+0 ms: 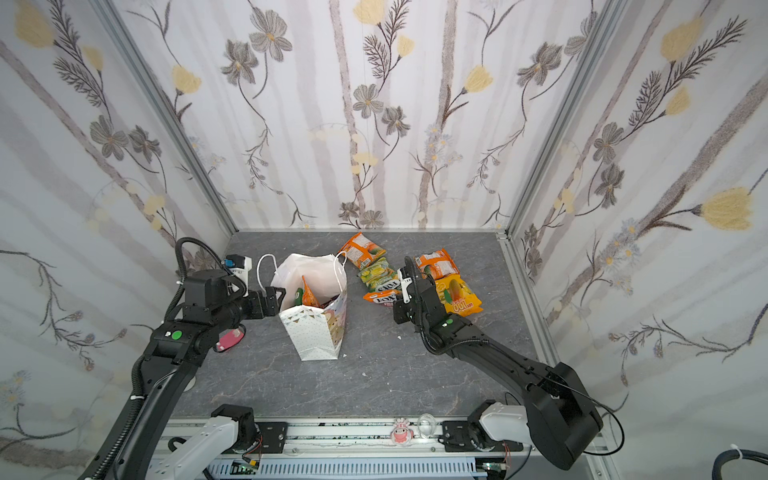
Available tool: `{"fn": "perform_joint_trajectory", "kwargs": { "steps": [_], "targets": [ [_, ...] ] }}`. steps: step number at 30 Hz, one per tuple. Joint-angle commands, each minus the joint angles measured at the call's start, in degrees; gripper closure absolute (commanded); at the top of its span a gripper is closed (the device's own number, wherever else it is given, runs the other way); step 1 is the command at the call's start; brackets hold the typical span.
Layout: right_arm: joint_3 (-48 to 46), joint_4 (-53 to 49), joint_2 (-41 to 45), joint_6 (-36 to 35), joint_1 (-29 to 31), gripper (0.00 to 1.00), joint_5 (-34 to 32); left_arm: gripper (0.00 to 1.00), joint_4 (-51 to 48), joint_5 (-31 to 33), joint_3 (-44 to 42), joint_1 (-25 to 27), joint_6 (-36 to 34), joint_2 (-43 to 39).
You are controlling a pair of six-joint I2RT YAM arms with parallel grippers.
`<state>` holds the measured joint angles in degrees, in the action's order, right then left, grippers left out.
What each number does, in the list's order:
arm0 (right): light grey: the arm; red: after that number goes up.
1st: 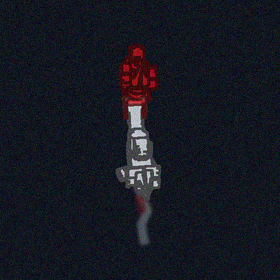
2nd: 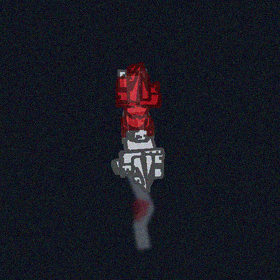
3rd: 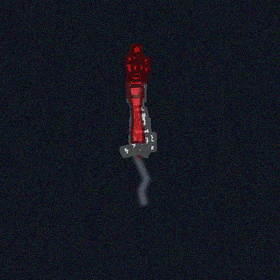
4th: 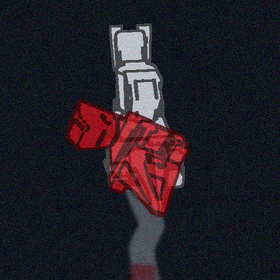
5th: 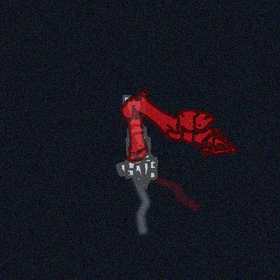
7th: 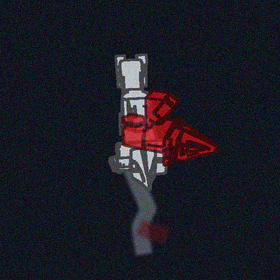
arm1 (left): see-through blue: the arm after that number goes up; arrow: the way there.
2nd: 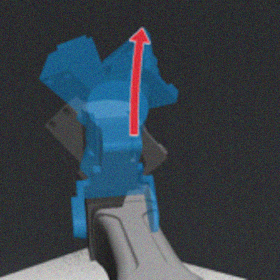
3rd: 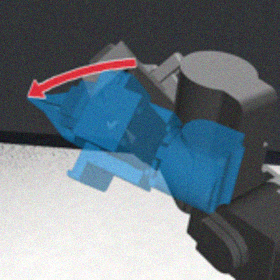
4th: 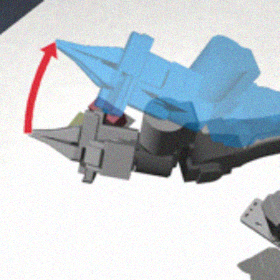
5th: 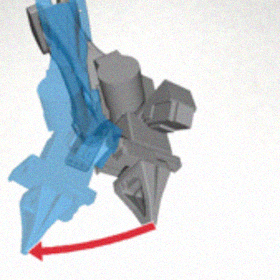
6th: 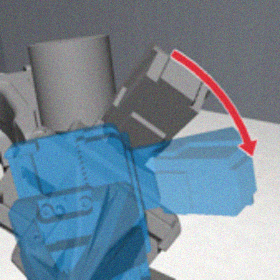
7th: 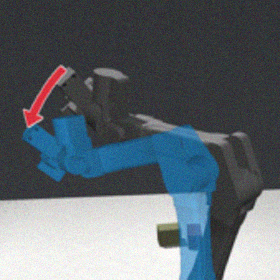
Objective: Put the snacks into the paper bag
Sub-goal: 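Lift the orange Fox's Fruits packet with the right gripper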
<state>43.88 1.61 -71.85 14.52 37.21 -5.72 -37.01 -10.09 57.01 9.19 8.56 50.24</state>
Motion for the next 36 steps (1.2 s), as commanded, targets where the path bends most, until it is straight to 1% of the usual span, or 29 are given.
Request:
{"fn": "perform_joint_trajectory", "kwargs": {
  "steps": [1,14,22,27,32,36],
  "targets": [
    [1.1,-0.1,2.5,0.9,0.0,1.00,0.4,0.03,1.1,0.2,0.3,0.0,-0.5,-0.1],
    [3.9,-2.9,8.9,0.4,0.0,1.00,1.2,0.03,1.1,0.0,0.6,0.0,-0.5,0.0],
    [8.0,-5.2,10.9,-0.5,0.0,1.00,3.6,0.03,1.1,0.1,0.6,0.0,-0.5,-0.1],
    [11.4,-6.7,11.7,-1.2,0.0,1.00,6.3,0.03,1.1,0.1,0.7,0.0,-0.5,0.0],
    [15.8,-8.3,12.0,-2.2,0.2,1.00,10.5,0.03,1.0,0.1,0.8,0.0,-0.5,0.2],
    [19.8,-10.3,11.6,-3.2,0.3,1.00,12.2,0.03,1.0,0.1,0.8,0.0,-0.6,0.3]
  ]
}}
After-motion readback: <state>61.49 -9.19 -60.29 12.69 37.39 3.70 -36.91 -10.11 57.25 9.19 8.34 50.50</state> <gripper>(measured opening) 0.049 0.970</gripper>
